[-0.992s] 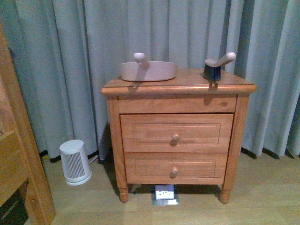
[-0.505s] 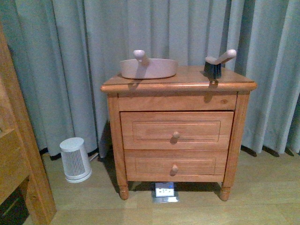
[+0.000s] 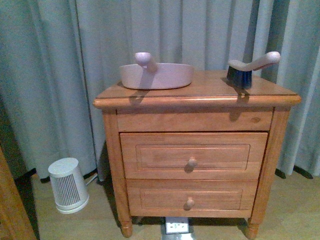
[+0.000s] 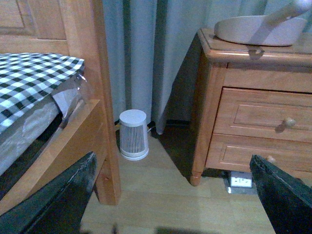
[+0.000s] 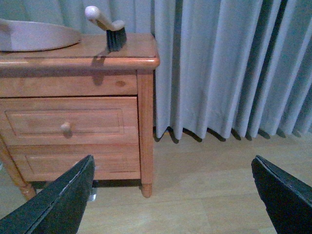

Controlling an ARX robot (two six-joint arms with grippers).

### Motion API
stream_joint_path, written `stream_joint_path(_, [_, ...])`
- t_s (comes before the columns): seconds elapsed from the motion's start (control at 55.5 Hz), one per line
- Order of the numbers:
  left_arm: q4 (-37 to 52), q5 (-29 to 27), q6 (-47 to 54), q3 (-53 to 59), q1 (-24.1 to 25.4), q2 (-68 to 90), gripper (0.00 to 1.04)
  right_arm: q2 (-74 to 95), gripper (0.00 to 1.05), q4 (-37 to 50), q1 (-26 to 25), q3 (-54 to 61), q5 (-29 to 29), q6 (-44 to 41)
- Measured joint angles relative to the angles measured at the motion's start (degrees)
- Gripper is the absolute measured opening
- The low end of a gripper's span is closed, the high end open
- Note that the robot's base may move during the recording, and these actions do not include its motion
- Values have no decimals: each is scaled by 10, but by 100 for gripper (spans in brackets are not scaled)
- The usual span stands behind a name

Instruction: Clean up trash

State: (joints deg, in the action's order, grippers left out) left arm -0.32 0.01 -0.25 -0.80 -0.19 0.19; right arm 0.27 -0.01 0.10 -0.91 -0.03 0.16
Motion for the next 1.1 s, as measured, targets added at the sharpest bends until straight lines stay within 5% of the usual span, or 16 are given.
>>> stream_joint_path(0.775, [-7,7,-6,-2,2,4,97,0,97,0,0,0,0,0])
stream_joint_path(0.866, [-17,76,-39,-44,33,114,97,0,97,0,0,0,-1,0])
stream_joint_path(0.938, [26,74,-32,-110,39,244,97,0,97,0,0,0,0,0])
stream_joint_path(1.1, [-34,11,41,-356,-56,525,97,0,97,0,0,0,0,0])
